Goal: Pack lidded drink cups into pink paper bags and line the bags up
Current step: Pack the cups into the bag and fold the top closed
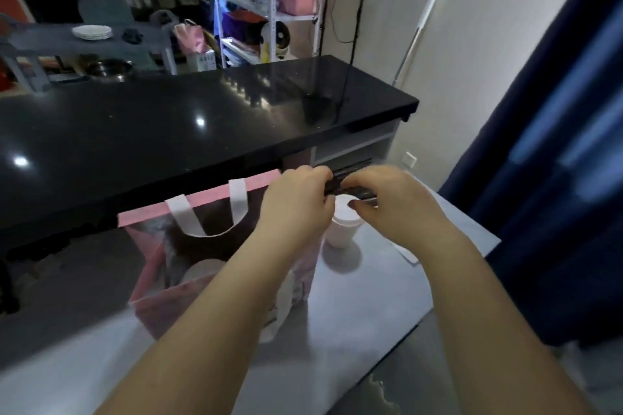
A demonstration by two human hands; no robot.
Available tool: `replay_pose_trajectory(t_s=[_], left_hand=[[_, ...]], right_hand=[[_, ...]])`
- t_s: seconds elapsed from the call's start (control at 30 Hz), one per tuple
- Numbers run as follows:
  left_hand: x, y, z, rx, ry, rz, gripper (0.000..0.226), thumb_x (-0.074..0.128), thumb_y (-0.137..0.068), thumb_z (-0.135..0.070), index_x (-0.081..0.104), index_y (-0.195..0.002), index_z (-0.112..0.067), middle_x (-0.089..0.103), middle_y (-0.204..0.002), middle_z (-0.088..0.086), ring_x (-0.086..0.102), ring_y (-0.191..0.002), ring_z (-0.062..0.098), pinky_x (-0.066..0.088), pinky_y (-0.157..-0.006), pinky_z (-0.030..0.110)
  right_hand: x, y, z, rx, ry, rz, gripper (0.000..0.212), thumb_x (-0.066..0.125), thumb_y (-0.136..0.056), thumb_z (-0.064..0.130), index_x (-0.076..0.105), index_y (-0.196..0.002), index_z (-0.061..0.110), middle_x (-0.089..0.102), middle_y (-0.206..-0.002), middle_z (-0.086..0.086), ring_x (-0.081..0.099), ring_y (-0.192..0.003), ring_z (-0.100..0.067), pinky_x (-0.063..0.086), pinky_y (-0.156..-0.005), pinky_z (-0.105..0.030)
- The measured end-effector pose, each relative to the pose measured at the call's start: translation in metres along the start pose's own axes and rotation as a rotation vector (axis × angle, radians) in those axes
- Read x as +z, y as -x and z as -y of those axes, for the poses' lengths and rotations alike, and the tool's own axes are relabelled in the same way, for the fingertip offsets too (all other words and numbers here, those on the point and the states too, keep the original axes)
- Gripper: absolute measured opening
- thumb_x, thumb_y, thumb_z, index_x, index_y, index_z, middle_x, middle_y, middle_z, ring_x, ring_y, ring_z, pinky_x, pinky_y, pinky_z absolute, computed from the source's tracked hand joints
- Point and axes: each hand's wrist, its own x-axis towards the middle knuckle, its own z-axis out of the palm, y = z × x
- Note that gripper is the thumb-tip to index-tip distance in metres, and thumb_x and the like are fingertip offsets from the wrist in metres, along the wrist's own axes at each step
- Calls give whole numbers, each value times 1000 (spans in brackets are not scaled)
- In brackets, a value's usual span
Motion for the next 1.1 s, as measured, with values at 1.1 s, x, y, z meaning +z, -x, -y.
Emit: replay_pose_trajectory(t_s=[1.1], left_hand=[[296,-154,-88,-523,-132,273,50,54,-89,-25,44,-137,-23,48,-133,2,40,-125,27,35,-100,43]], right_hand=[[129,-71,-336,18,-276,420,39,69,-84,18,63,-122,20,60,-125,2,45,-120,-23,38,-101,-38]])
